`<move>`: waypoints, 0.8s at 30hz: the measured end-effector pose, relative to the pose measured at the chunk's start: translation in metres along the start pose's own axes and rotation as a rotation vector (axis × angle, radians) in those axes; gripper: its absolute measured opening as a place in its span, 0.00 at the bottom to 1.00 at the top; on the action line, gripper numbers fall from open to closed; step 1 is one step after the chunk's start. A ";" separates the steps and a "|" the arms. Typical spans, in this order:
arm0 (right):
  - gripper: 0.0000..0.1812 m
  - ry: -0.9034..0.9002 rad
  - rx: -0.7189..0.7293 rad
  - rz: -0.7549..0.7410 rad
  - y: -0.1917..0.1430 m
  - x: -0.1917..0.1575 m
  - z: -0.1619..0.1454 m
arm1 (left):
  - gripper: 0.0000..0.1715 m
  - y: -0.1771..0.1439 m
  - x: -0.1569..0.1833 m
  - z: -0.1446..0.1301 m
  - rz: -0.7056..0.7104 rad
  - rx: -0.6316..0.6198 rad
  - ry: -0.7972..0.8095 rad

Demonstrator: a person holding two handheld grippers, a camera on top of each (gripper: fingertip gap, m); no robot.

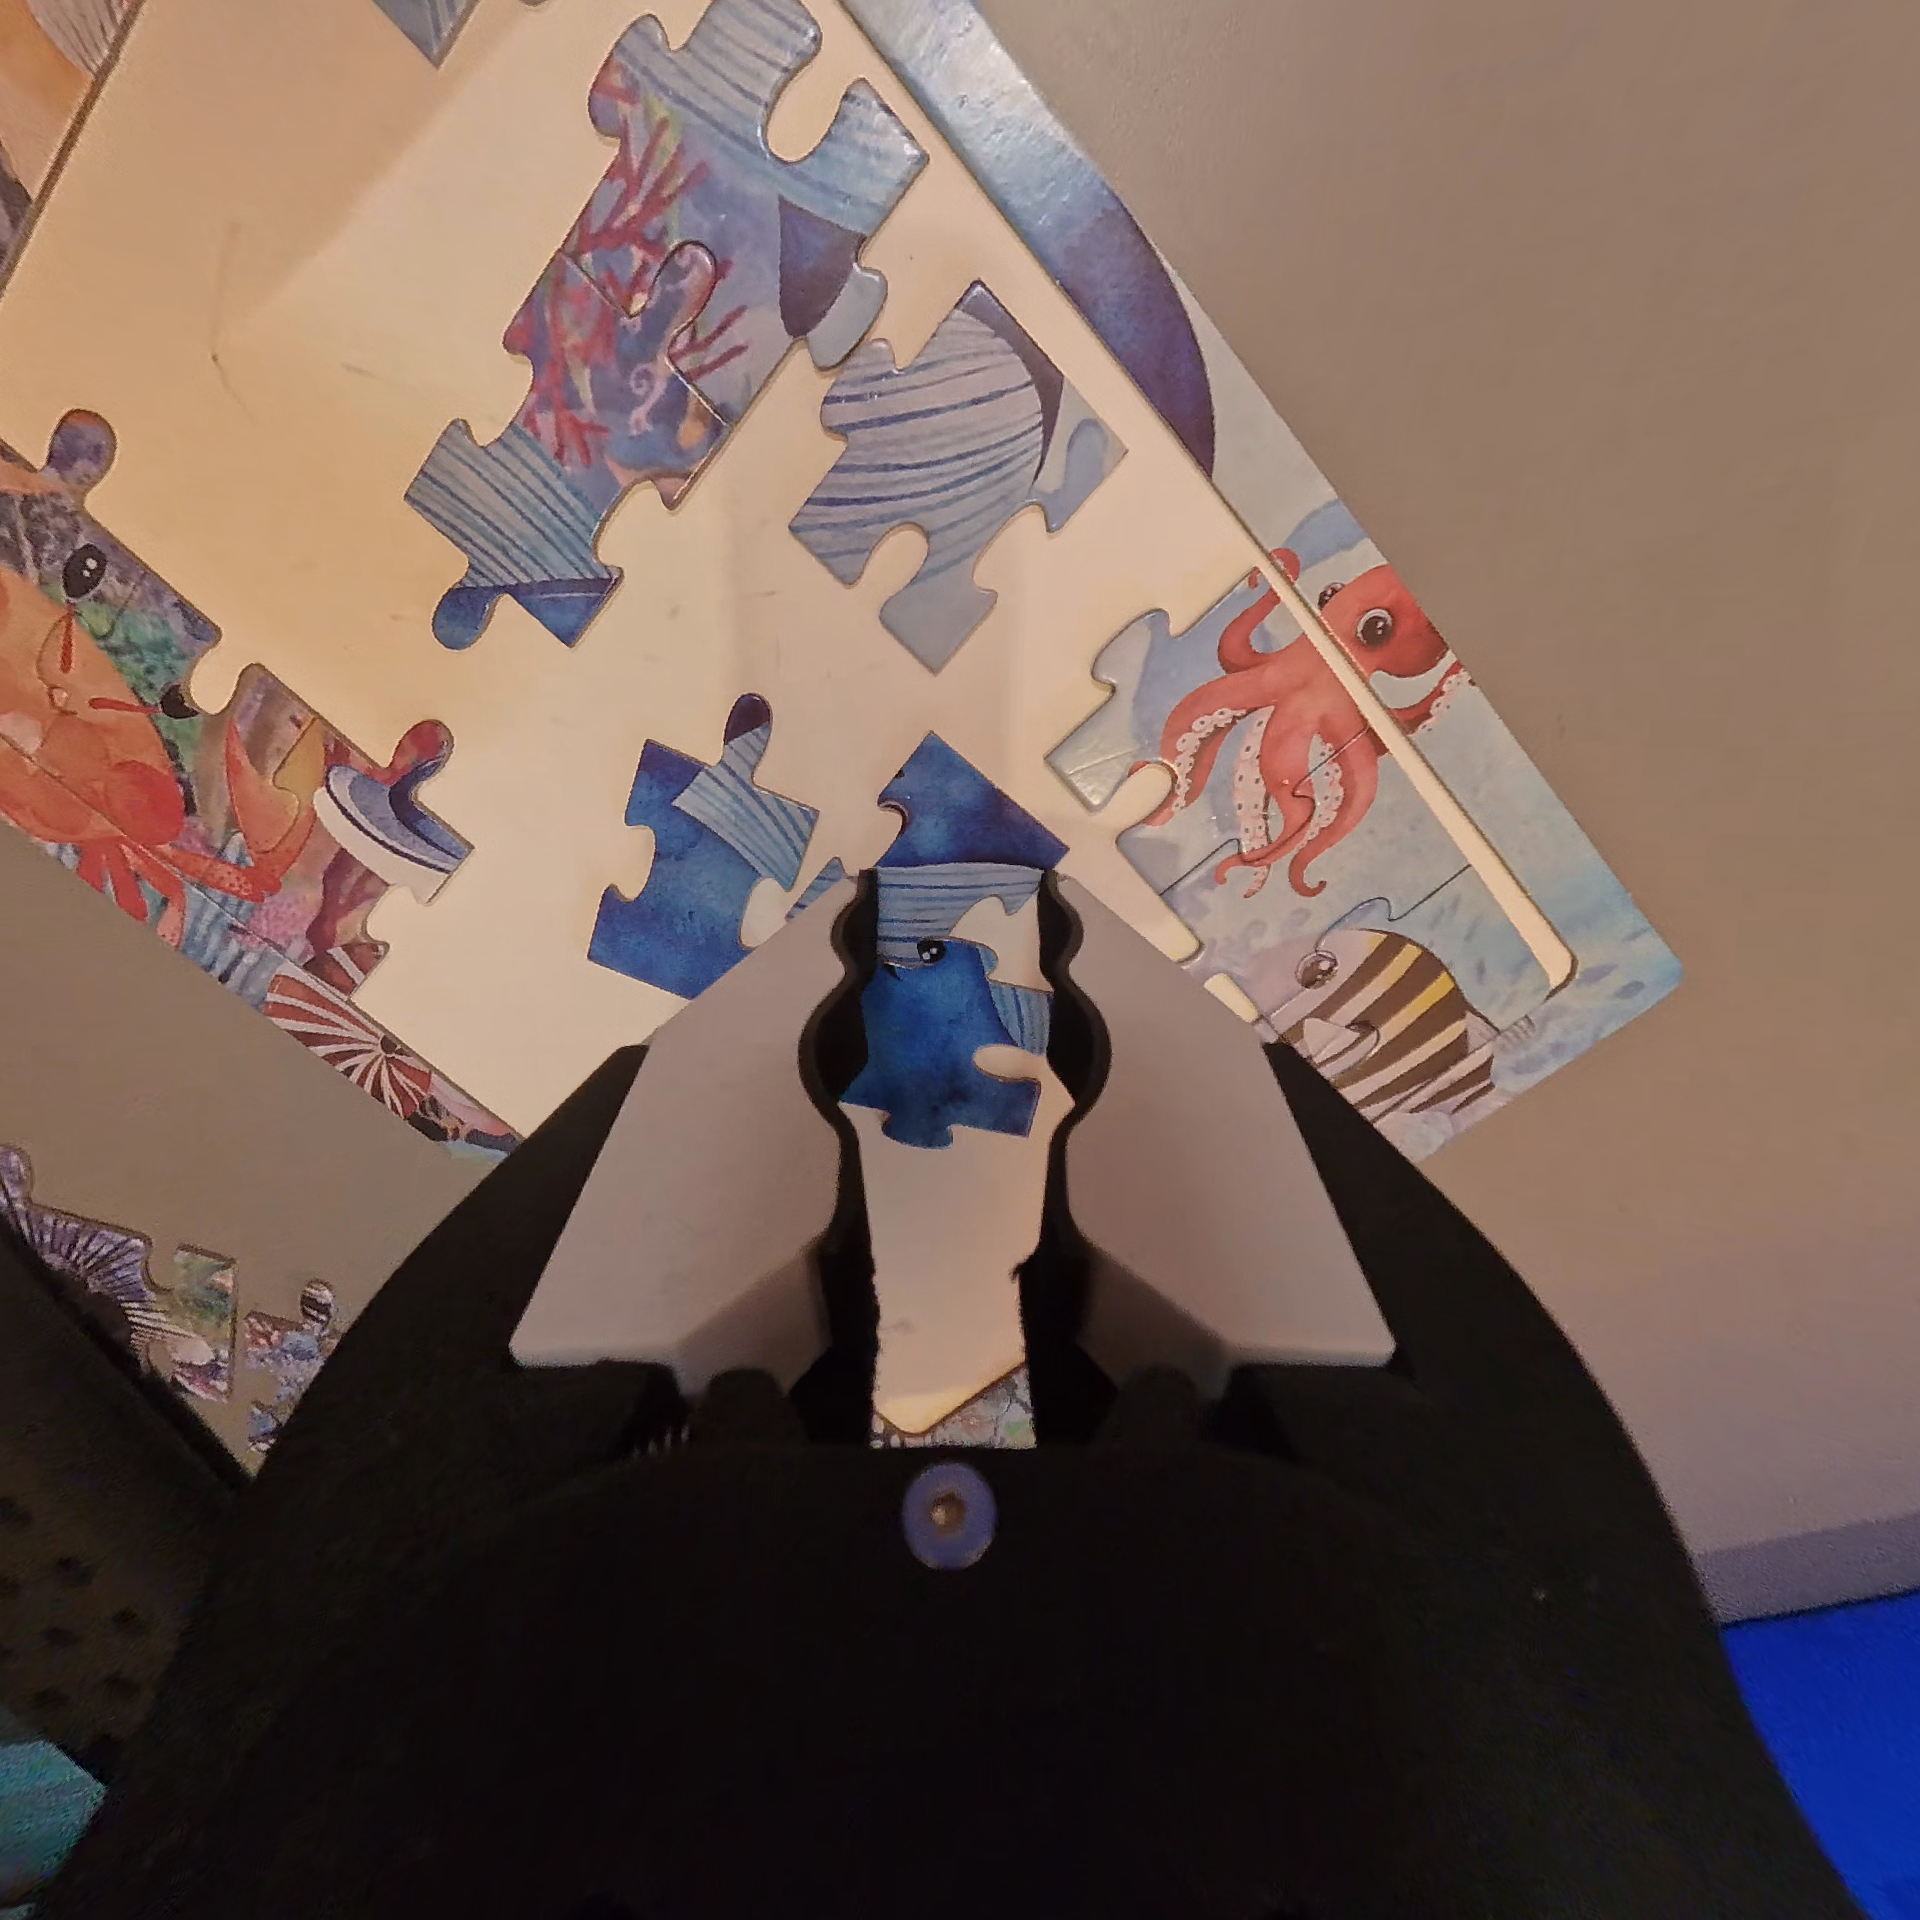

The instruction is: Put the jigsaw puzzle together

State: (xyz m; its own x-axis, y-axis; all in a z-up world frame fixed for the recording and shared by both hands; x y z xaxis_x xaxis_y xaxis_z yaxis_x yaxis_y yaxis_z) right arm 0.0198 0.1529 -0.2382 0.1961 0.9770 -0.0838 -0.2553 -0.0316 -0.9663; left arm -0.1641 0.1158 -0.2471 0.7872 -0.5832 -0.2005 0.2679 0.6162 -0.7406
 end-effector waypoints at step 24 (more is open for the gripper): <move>0.23 -0.028 -0.013 0.035 -0.002 -0.007 -0.002 | 0.07 -0.102 -0.043 -0.002 0.171 0.141 -0.048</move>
State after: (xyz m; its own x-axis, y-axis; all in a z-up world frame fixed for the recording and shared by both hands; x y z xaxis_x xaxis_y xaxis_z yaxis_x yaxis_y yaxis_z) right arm 0.0210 0.1455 -0.2360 0.1608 0.9807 -0.1111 -0.2493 -0.0686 -0.9660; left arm -0.2260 0.0772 -0.1643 0.8527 -0.4396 -0.2822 0.2003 0.7740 -0.6006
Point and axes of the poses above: each gripper's, where its closed fingertips meet, y out along the fingers, z out of its top, x = y × z across the jaws, the point moved 5 cm from there along -y, back along the fingers, and after that the axes turned 3 degrees about z, right-handed, at the moved point
